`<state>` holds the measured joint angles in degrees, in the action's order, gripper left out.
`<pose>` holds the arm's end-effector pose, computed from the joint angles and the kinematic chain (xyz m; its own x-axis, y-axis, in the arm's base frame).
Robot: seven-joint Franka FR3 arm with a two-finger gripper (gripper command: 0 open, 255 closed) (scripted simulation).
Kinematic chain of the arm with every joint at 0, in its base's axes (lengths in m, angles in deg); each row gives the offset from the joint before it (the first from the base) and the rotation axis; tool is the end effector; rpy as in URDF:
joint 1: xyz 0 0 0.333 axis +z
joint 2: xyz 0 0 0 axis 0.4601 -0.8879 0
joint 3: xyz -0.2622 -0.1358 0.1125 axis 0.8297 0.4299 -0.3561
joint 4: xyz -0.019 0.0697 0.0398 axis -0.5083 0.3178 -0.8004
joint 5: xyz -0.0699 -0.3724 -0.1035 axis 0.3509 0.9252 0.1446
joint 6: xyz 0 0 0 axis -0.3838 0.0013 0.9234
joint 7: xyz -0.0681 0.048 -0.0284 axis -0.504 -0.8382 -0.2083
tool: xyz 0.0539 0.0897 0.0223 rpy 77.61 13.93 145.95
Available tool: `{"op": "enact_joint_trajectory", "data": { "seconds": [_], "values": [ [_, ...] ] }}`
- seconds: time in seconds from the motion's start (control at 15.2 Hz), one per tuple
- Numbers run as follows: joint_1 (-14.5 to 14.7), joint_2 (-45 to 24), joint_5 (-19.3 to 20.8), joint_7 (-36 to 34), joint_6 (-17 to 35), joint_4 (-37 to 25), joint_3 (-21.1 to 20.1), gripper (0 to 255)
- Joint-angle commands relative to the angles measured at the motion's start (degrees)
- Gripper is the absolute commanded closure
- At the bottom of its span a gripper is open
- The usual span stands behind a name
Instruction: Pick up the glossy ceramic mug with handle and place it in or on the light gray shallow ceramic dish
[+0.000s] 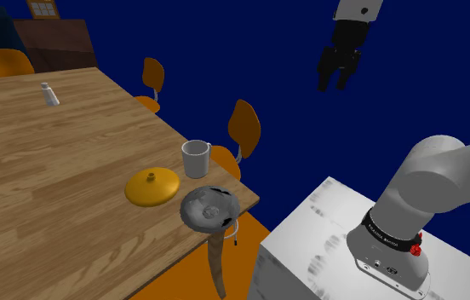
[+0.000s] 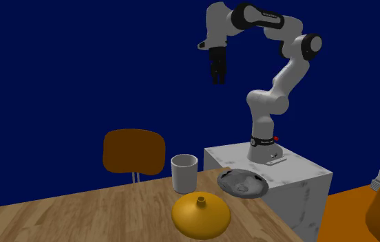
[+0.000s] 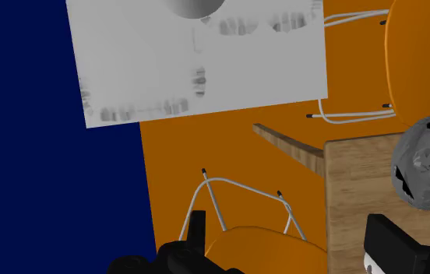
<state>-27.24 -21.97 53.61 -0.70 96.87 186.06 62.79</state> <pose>0.2894 -0.0183 0.5902 0.9894 -0.1352 -0.0527 -0.1401 -0.9846 -0.1049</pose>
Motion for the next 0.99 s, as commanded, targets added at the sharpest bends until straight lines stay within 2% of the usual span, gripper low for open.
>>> {"op": "enact_joint_trajectory", "data": {
  "seconds": [0.0, 0.46, 0.92],
  "values": [
    [0.0, 0.0, 0.0, 0.0, 0.0, 0.0, 0.0, 0],
    [3.1, -9.9, -2.8, -4.0, 9.8, -0.5, -6.4, 0],
    [5.4, -22.2, -3.5, -8.1, 18.4, -4.5, -12.4, 0]
  ]
}}
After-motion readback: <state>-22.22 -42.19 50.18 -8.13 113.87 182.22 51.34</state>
